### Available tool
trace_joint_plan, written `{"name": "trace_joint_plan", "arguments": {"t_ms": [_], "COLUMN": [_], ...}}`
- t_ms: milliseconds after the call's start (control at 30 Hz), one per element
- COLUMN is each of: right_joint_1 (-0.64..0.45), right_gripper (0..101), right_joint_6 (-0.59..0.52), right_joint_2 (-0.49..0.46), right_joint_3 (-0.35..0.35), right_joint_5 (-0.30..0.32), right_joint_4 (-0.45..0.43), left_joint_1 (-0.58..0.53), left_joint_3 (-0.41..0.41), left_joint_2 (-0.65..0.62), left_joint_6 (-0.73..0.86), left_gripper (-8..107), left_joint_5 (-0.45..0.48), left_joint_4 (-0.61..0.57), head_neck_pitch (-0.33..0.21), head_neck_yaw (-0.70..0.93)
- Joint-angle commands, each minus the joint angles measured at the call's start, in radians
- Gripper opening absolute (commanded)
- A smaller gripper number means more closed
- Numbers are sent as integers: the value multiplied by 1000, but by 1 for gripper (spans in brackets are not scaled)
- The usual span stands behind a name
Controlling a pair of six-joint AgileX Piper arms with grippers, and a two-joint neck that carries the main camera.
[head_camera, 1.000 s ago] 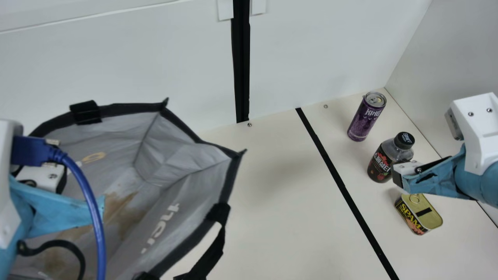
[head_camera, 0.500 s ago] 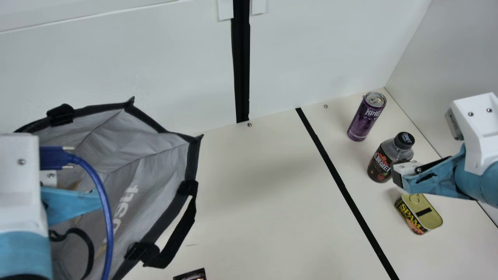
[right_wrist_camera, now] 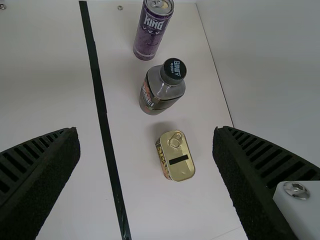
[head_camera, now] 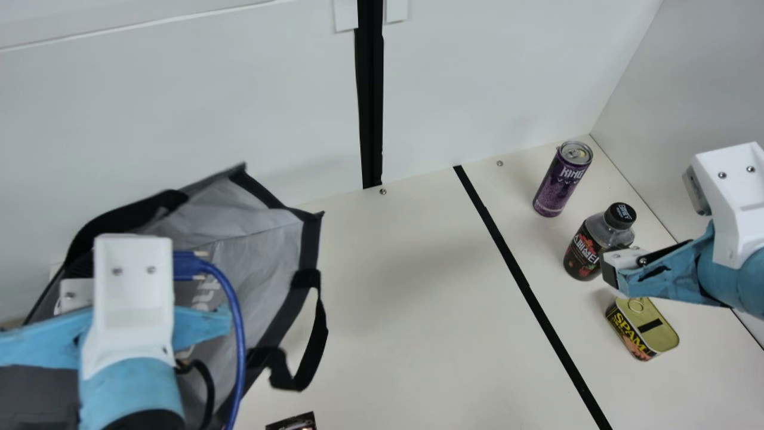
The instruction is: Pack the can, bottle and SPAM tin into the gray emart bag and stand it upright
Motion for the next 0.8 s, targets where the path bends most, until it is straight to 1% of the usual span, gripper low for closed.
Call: {"name": "trace_joint_plan", "arguments": {"t_ms": [0, 300, 633, 767], "right_joint_1": [0, 0, 0, 0], "right_gripper": [95, 95, 95, 95], "right_joint_6": [0, 0, 0, 0], "right_joint_2": [0, 0, 0, 0], "right_joint_3": [0, 0, 0, 0], "right_joint_5": [0, 0, 0, 0], "right_joint_4": [0, 0, 0, 0], "left_joint_1": [-15, -76, -123, -96], "left_joint_3": [0, -29, -100, -94], "left_joint_2": [11, 53, 62, 54], "left_joint_6": [-7, -23, -9, -3], "left_gripper": [-8, -8, -8, -8], "left_joint_5": [1, 1, 1, -54], "left_joint_4": [-16, -128, -339, -418], "head_neck_pitch": [-23, -23, -23, -23], "head_neck_yaw": [-2, -2, -2, -2]}}
